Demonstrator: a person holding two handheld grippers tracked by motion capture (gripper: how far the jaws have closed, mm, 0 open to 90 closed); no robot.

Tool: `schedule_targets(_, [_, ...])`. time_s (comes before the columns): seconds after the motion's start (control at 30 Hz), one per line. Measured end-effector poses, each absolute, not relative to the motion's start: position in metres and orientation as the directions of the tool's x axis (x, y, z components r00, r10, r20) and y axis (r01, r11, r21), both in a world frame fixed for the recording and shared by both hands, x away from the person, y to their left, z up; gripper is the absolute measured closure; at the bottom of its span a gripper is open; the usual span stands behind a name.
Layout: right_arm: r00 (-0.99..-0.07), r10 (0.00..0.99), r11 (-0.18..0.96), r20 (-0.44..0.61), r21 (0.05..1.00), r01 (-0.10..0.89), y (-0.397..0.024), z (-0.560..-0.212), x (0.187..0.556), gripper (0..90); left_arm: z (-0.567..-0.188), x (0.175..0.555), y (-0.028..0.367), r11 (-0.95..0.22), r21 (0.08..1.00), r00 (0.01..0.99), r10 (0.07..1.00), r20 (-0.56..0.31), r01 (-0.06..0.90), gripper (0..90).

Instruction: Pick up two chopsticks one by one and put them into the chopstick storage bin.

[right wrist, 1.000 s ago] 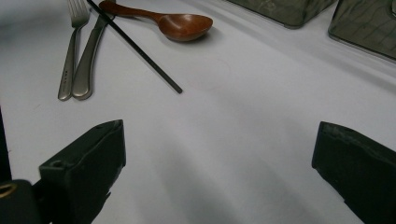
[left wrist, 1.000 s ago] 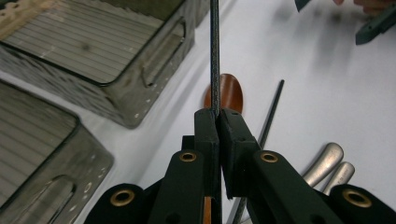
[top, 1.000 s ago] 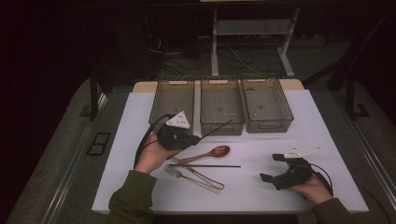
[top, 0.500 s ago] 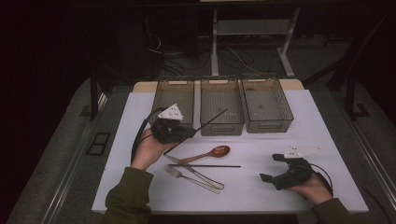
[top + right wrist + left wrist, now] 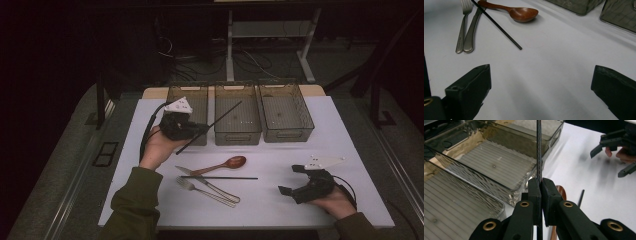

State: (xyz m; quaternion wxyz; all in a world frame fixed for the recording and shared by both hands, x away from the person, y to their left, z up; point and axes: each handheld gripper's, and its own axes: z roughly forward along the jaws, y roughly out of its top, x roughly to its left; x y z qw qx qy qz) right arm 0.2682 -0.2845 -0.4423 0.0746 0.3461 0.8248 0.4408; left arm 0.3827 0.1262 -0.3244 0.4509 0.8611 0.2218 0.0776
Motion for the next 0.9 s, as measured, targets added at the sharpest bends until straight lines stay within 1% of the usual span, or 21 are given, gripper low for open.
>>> schedule_targets(0.3, [-0.746,0.642,0.365,0.176,0.786,0.499,-0.286,-0.441,0.266,2.2,-0.318,0.405,0.13,-0.456,0.818,0.87,0.482,-0.104,0.351,85.3])
schedule_targets(0.57, [-0.751,0.637,0.367,0.174,0.788,0.494,-0.285,-0.441,0.266,2.1,-0.306,0.423,0.136,-0.457,0.814,0.856,0.508,-0.091,0.358,85.3])
schedule_targets(0.9, [-0.745,0.64,0.348,0.187,0.794,0.499,-0.286,-0.439,0.265,2.1,-0.303,0.444,0.153,-0.411,0.826,0.809,0.581,-0.089,0.386,85.3])
